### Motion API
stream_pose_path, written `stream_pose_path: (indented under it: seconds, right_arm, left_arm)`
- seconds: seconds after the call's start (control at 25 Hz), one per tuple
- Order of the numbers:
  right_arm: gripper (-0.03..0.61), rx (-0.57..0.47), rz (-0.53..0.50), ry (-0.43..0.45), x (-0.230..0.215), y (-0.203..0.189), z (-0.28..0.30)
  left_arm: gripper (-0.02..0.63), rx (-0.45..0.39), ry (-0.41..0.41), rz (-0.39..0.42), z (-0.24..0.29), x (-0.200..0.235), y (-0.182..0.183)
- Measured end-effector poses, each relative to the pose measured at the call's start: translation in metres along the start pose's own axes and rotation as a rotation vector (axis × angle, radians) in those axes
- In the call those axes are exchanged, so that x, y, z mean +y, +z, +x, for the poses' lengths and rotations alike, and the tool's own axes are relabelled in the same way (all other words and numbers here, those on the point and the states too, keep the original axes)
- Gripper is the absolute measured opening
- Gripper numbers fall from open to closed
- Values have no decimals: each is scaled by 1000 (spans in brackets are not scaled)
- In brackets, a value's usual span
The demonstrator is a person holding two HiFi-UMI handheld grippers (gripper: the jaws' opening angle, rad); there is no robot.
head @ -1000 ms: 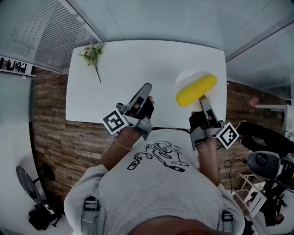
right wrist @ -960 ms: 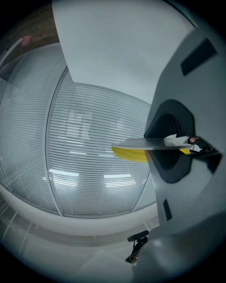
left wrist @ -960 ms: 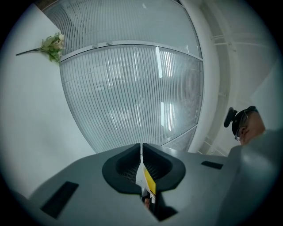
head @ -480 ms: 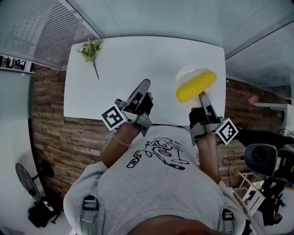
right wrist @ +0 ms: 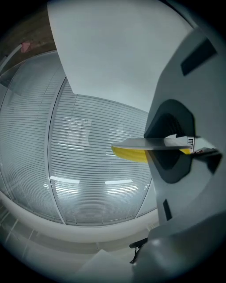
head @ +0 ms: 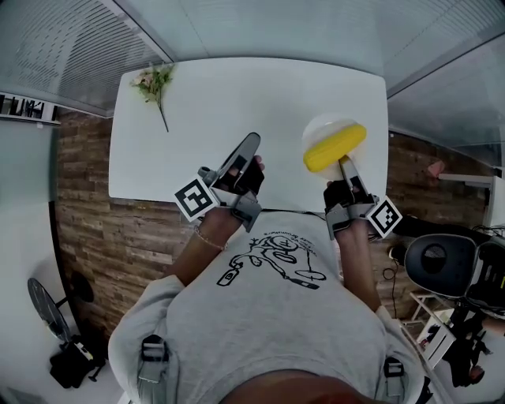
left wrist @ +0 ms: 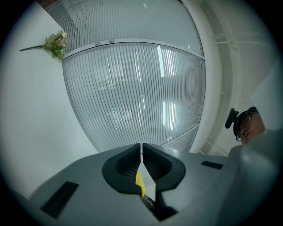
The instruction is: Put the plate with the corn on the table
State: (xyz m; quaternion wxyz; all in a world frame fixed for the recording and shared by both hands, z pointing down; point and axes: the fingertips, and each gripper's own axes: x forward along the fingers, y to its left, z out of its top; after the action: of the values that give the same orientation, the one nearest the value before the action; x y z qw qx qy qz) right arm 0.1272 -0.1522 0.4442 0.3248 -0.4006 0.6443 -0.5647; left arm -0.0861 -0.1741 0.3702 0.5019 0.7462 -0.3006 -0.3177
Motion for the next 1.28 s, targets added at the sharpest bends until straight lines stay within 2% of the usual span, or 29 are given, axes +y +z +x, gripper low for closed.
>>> stream_pose_path:
  seconds: [0.32, 1.28]
  right_arm:
    - [28, 1, 11, -25, -46, 4, -6]
    - [28, 23, 70, -85, -141, 17, -8]
  left_arm:
    - [29, -11, 3, 14, -2, 1, 1]
    - [29, -28, 20, 9, -3, 1, 4]
